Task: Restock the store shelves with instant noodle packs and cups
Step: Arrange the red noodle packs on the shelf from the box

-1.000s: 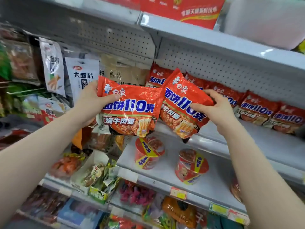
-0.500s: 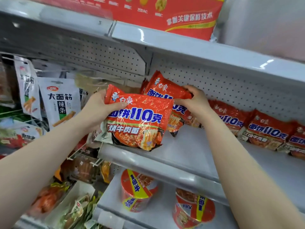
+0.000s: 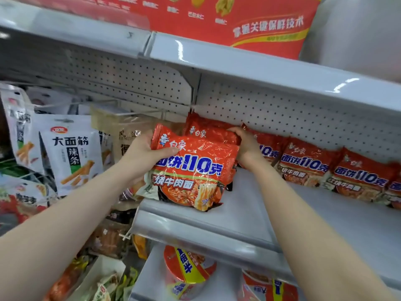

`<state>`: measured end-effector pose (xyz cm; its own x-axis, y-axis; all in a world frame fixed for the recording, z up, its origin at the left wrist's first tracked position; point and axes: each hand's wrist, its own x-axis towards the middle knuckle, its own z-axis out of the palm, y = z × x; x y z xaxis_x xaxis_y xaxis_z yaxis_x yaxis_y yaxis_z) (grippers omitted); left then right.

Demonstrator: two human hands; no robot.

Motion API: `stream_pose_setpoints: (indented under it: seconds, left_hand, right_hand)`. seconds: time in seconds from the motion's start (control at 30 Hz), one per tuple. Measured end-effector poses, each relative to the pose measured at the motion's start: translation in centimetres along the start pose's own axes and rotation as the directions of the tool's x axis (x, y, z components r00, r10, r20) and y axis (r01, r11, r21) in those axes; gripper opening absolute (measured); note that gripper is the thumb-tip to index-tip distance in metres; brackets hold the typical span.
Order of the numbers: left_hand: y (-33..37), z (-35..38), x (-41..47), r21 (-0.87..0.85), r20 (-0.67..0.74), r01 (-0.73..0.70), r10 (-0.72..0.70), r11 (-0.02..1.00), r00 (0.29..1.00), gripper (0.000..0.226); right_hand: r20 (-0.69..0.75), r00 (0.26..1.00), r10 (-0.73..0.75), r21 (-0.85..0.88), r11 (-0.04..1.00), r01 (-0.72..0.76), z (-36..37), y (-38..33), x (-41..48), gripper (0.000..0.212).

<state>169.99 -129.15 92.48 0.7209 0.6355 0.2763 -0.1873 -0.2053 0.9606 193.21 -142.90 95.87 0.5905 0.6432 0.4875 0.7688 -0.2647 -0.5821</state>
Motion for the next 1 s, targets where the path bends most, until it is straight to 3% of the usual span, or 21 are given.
stream_pose_setpoints:
  seconds: [0.17, 0.33, 0.5, 0.7, 0.8, 0.9, 1.0]
  left_hand:
    - [-0.2, 0.3, 1.1, -0.011, 0.049, -0.004, 0.005, 1.0, 0.999, 0.041]
    - [-0.4, 1.4, 2.5, 0.002, 0.084, -0.038, 0.038, 0.999, 0.996, 0.042]
    - [-0.9, 3.1, 4.2, 0.033, 0.119, -0.106, 0.101, 0.994, 0.988, 0.049]
    - [-1.2, 4.4, 5.7, 0.263, 0.062, -0.267, 0.26, 0.927, 0.964, 0.05]
    - [-1.8, 4.5, 6.3, 0.422, 0.07, -0.324, 0.326, 0.847, 0.943, 0.052]
    - [-2.1, 4.3, 6.2, 0.572, 0.12, -0.388, 0.395, 0.722, 0.911, 0.068]
    - [-1.6, 3.7, 5.1, 0.695, 0.243, -0.493, 0.475, 0.524, 0.846, 0.089]
  right_hand:
    - [-0.072, 0.992, 0.103, 0.014, 0.995, -0.102, -0.1, 1.5, -0.6, 0.057]
    - [-0.222, 0.963, 0.151, 0.073, 0.988, -0.138, -1.8, 1.6, -3.0, 0.048]
    - [-0.37, 0.929, -0.022, -0.193, 0.98, -0.054, -2.3, 0.3, -7.1, 0.044]
    - [-0.251, 0.945, -0.212, -0.396, 0.913, 0.1, 0.3, -1.2, -10.4, 0.045]
    - [-0.108, 0.978, -0.18, -0.468, 0.877, 0.109, 1.9, -1.5, -10.8, 0.063]
    - [0.006, 0.999, -0.05, -0.503, 0.863, 0.046, 3.0, -2.0, -10.8, 0.075]
    - [0.013, 0.999, -0.045, -0.53, 0.846, 0.045, 3.4, -2.5, -10.7, 0.074]
